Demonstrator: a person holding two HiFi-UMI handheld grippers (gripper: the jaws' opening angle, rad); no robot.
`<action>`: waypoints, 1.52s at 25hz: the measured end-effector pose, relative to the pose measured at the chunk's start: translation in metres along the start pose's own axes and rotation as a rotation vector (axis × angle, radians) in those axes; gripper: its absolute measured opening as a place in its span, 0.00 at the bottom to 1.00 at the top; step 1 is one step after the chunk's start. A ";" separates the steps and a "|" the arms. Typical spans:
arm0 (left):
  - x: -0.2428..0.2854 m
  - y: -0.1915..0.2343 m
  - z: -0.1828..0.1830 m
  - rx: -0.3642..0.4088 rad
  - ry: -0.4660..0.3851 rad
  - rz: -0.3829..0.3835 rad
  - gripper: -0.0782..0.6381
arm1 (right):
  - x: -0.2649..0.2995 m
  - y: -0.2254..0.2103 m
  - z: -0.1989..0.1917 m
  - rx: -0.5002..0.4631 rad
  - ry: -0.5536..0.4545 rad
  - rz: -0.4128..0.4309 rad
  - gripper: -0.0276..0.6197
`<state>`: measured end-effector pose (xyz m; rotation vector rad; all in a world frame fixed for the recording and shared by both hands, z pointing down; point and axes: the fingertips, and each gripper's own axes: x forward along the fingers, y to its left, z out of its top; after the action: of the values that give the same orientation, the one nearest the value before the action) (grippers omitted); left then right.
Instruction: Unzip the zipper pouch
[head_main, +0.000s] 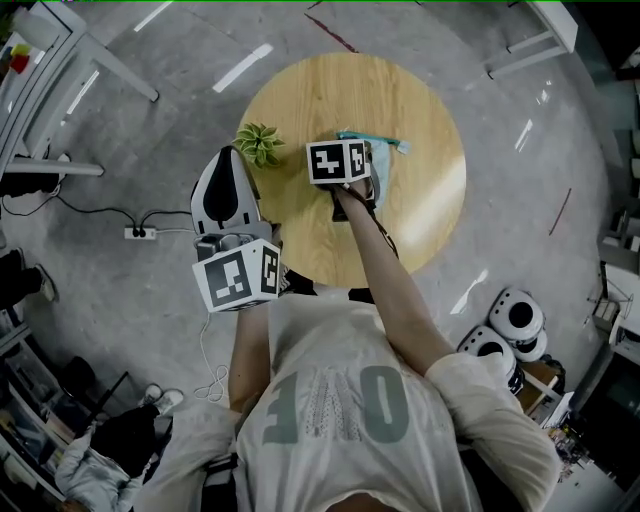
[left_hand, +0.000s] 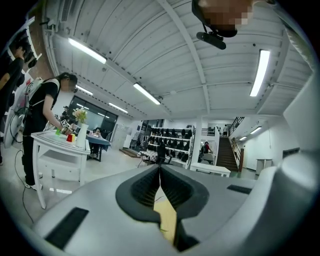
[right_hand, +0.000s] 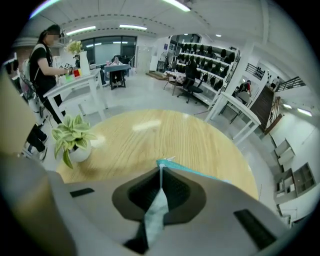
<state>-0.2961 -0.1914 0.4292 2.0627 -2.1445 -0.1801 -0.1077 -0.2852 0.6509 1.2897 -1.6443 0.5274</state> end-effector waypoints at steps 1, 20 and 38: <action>0.000 -0.005 0.003 0.004 -0.009 -0.003 0.15 | -0.006 -0.004 0.009 0.010 -0.032 0.008 0.10; -0.019 -0.142 0.103 -0.011 -0.168 -0.224 0.15 | -0.303 -0.117 0.098 0.091 -1.007 0.290 0.10; -0.037 -0.240 0.131 0.012 -0.199 -0.337 0.15 | -0.400 -0.173 0.007 0.045 -1.239 0.462 0.09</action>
<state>-0.0852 -0.1672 0.2528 2.4953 -1.8804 -0.4301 0.0456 -0.1493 0.2658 1.3351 -2.9977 -0.0577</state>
